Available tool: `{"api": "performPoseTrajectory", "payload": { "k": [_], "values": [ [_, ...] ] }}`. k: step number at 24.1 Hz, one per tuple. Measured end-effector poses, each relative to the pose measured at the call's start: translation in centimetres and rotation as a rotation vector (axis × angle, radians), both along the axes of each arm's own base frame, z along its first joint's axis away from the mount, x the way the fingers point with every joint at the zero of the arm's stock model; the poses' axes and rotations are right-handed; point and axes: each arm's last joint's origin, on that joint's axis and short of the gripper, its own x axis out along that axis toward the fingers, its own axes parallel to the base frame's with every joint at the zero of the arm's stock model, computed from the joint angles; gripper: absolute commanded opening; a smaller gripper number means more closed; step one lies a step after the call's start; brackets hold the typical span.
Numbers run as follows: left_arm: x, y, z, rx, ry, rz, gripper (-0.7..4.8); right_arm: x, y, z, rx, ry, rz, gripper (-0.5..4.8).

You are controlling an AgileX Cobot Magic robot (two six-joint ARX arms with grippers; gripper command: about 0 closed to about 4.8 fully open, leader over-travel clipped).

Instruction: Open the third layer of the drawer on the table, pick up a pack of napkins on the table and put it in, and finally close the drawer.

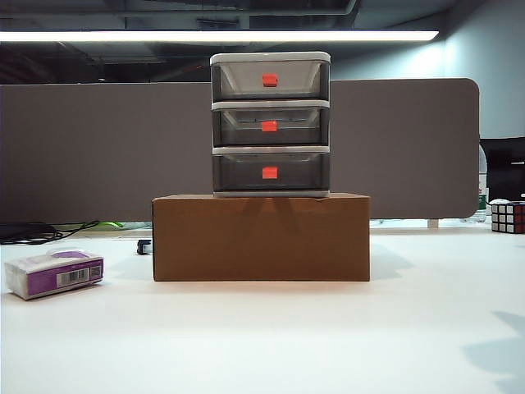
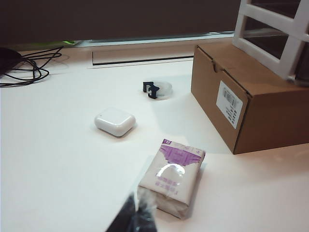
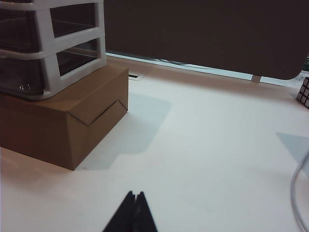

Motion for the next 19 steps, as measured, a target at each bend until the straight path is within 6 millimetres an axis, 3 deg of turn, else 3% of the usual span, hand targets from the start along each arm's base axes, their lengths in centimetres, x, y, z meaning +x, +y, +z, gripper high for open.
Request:
{"api": "performPoseTrajectory", "payload": {
  "k": [12,15,19],
  "values": [
    [0.00,0.00,0.00,-0.001,0.000,0.000,-0.05,0.00,0.00,0.00,0.000,0.000,0.000,-0.06],
    [-0.11,-0.36,0.08,-0.137,0.033,-0.112,-0.05,-0.04,0.18,0.00,0.118,0.030,0.048,-0.06],
    [-0.44,-0.98,0.26,-0.363,0.127,-0.322,-0.02,-0.28,0.76,0.01,0.321,0.118,0.249,-0.05]
  ]
}}
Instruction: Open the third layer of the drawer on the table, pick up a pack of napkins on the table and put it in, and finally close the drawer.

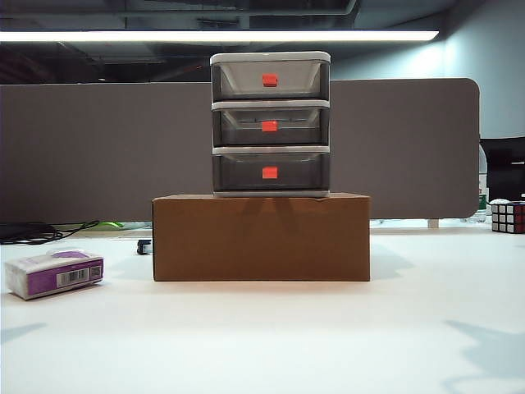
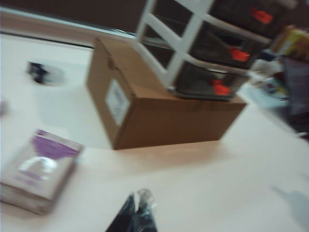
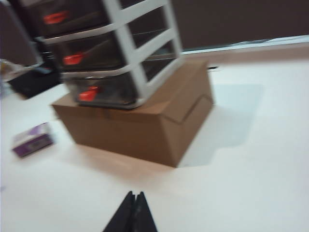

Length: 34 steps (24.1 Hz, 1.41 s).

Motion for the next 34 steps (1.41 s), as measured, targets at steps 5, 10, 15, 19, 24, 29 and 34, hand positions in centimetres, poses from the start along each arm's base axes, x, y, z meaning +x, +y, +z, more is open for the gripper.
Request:
{"api": "performPoseTrajectory", "payload": {
  "k": [5,10,15,19,24,29,34],
  "values": [
    [0.1,0.1,0.3,-0.241,0.132,0.052,1.29,-0.1,0.1,0.0,0.061,0.030,0.047,-0.06],
    [0.2,0.2,0.8,-0.409,0.180,0.125,1.15,-0.1,0.2,0.0,0.113,0.061,0.078,-0.06],
    [-0.1,-1.9,1.6,-0.327,0.070,-0.032,0.57,-0.3,0.7,0.8,0.121,-0.009,0.165,-0.06],
    [-0.8,-4.8,0.9,-0.167,0.046,-0.028,0.59,-0.7,1.1,2.6,0.088,-0.089,0.155,-0.06],
    [-1.6,-7.6,1.0,0.005,-0.068,0.046,1.62,0.0,1.9,3.3,0.024,-0.033,0.158,-0.06],
    [-0.2,-9.8,0.2,0.087,-0.076,0.106,2.31,1.7,2.7,4.2,-0.031,0.018,0.167,-0.06],
    [2.7,-14.3,0.4,0.148,-0.051,0.106,2.46,3.5,3.4,5.5,-0.030,0.013,0.176,-0.06]
  ]
}}
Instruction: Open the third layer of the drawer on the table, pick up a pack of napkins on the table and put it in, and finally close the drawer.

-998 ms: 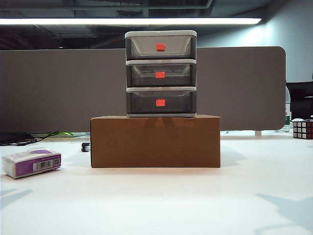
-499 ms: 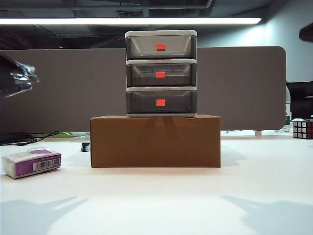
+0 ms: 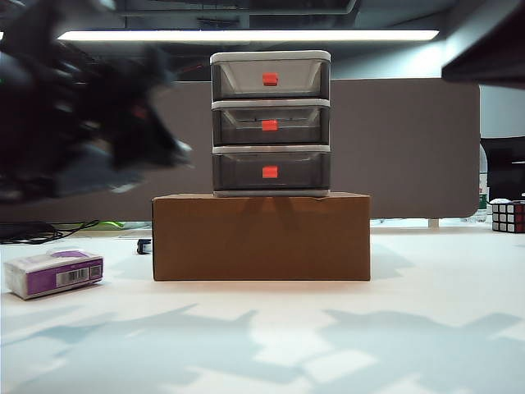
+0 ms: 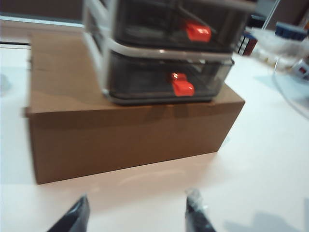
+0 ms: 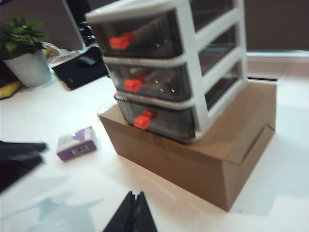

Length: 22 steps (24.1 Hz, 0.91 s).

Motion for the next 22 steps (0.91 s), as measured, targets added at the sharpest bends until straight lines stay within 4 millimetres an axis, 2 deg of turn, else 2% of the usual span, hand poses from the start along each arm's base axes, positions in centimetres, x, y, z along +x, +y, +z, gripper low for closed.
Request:
{"api": "performPoseTrajectory", "payload": {
  "k": [3,13,18,22],
  "values": [
    [1.2,-1.9,0.3,-0.004,-0.012,-0.008,2.45,0.5,0.4,0.5,0.004,-0.002,0.045,-0.06],
    [4.0,-6.3,1.6,-0.043,-0.036,-0.022,2.42,0.4,0.6,0.5,0.004,-0.006,0.067,-0.06],
    [5.8,-8.6,1.5,-0.029,-0.047,0.112,2.42,0.4,0.6,0.5,0.004,-0.007,0.068,-0.06],
    [6.1,-10.0,1.5,0.001,-0.073,0.236,2.42,0.4,0.6,0.5,0.004,-0.006,0.073,-0.06]
  ]
}}
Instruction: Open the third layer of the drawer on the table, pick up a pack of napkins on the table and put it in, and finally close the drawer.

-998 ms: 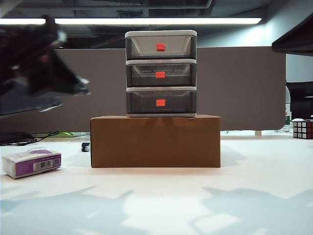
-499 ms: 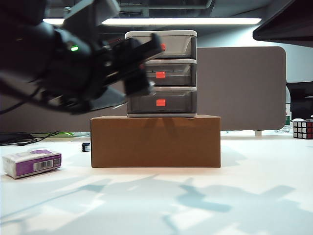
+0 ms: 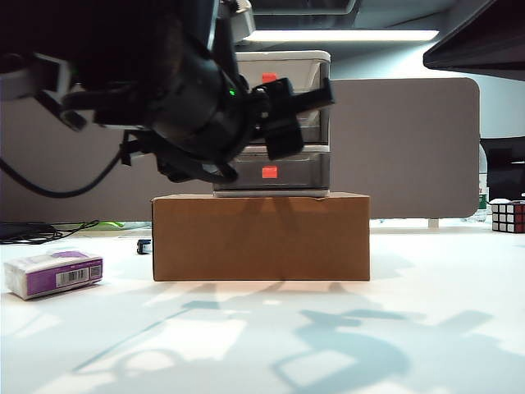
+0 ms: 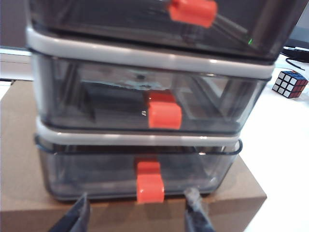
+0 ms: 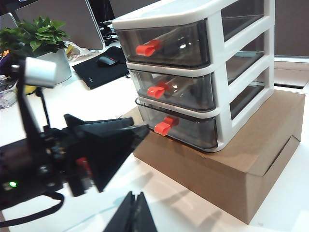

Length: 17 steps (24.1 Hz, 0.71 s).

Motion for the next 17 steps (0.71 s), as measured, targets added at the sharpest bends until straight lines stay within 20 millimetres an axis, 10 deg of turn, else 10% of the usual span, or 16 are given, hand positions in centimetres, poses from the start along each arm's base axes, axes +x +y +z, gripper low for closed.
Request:
{"api": "performPoseTrajectory", "payload": {
  "k": [17],
  "values": [
    [1.1,-2.8,-1.6,0.026,-0.001,0.106,2.32,0.7,0.2,-0.2,-0.025,-0.024,-0.038,-0.06]
  ]
}}
